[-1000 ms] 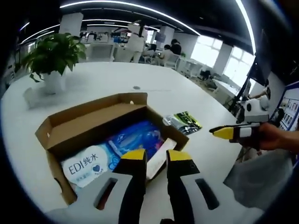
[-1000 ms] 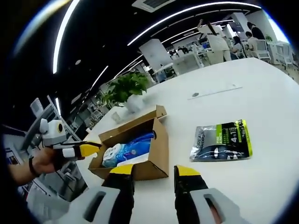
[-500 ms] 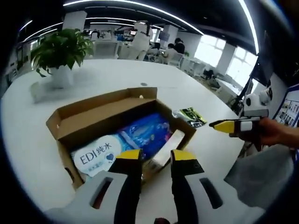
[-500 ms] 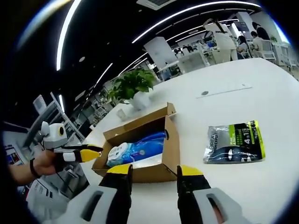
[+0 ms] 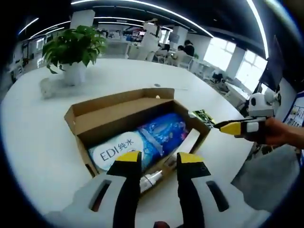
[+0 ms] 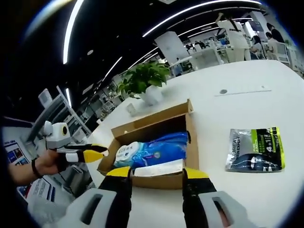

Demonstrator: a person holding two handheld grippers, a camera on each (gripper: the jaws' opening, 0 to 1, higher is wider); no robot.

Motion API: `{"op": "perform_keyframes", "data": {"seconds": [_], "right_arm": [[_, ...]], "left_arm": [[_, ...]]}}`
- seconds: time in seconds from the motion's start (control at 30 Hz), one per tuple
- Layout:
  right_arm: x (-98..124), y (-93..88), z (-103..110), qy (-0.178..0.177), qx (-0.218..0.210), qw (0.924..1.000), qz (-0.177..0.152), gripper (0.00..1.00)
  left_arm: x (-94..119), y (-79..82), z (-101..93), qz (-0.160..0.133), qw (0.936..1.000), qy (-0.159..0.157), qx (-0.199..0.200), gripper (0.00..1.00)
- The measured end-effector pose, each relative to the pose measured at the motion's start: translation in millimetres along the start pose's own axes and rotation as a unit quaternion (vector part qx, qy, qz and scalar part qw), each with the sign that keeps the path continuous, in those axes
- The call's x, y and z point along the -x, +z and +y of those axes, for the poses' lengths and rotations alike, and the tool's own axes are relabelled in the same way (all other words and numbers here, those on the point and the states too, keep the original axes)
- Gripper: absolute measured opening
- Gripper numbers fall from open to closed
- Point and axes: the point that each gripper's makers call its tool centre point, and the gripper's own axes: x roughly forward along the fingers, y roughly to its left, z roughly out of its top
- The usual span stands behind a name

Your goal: Operate the shoe box by opening the lid, removing the specified soft item, and placing it in the target area until the item is outside and the box remains undamaged.

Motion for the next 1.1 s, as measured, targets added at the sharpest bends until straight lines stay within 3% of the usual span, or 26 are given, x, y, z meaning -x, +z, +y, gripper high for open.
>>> {"op": "perform_keyframes", "data": {"seconds": [0.33,0.53,0.87,1.1], "right_arm": [[-26,1.5,22,0.026,0.032,0.9988,0.027,0.44],[-38,3.3,33,0.036,0.049,0.9974,0.038,0.45],[-60,6.2,40,0.049,0.076,0.9941,0.061,0.47],[-74,9.6,47,0.056,0.092,0.9916,0.072,0.48]], "left_arm": [[7,-3.8,32.6,0.011,0.9998,0.014,-0.007,0.34],[9,-7.8,42.1,0.020,0.9995,0.018,-0.017,0.38],[6,-11.5,52.6,0.047,0.9969,0.016,-0.061,0.43],[-1,-15.5,56.2,0.079,0.9900,0.007,-0.117,0.49]]}}
